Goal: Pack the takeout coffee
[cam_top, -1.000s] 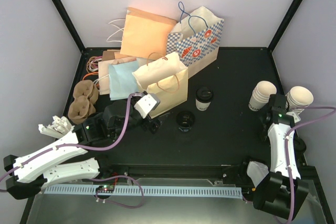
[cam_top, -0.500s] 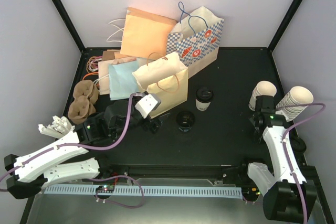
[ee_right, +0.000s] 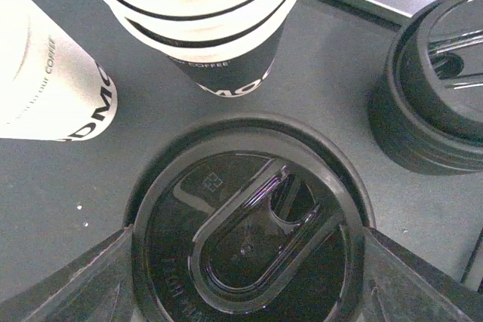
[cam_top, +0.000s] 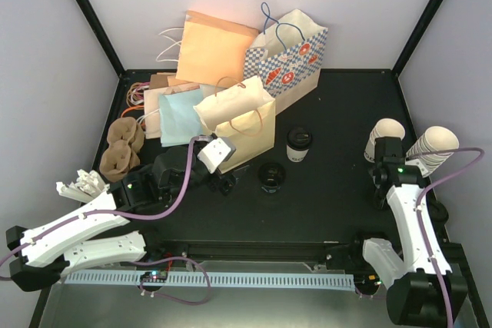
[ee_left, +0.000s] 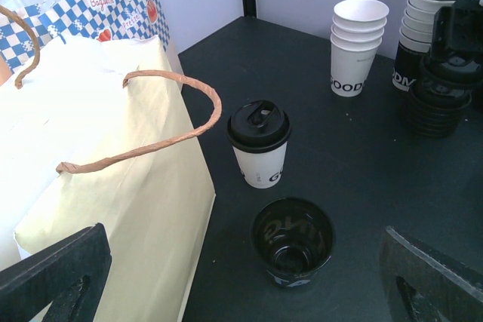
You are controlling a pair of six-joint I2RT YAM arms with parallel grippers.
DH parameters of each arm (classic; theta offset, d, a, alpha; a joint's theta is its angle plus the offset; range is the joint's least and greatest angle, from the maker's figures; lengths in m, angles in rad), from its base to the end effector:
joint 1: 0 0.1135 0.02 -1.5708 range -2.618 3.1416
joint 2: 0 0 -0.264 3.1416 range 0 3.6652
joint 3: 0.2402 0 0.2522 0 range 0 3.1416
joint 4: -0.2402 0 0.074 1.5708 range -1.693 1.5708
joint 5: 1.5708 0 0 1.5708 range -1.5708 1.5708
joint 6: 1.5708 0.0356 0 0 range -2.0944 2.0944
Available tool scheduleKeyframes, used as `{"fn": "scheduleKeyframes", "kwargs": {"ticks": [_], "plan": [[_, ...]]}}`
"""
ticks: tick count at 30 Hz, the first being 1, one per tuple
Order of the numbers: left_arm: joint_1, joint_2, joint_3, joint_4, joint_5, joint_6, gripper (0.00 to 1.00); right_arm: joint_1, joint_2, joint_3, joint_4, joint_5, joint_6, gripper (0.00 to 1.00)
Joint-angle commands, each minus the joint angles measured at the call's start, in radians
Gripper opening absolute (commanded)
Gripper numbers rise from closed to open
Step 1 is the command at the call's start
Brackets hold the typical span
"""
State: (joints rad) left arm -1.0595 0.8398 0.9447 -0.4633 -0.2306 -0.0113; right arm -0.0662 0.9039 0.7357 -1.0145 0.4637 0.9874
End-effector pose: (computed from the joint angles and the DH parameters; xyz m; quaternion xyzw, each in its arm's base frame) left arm 0.0966 -0.1555 0.3573 0.3518 0.7396 -0.2074 0.5350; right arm 0.1469 -0.0257 0.2411 0.5184 0.8032 -0.1186 0.2683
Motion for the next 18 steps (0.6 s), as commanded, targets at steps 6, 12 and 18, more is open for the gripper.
{"fn": "scheduleKeyframes", "kwargs": {"ticks": [6,12,18], "plan": [[0.006,0.005,0.026,0.002,0.006,0.001,0.99,0.165,-0.064,0.089,-0.124,0.165,0.097,0.75],[0.006,0.008,0.023,0.005,0.008,-0.009,0.99,0.282,-0.052,0.210,-0.225,0.246,0.147,0.75],[0.006,0.012,0.026,0.002,0.001,-0.015,0.99,0.344,-0.021,0.285,-0.086,0.137,-0.054,0.75]]}}
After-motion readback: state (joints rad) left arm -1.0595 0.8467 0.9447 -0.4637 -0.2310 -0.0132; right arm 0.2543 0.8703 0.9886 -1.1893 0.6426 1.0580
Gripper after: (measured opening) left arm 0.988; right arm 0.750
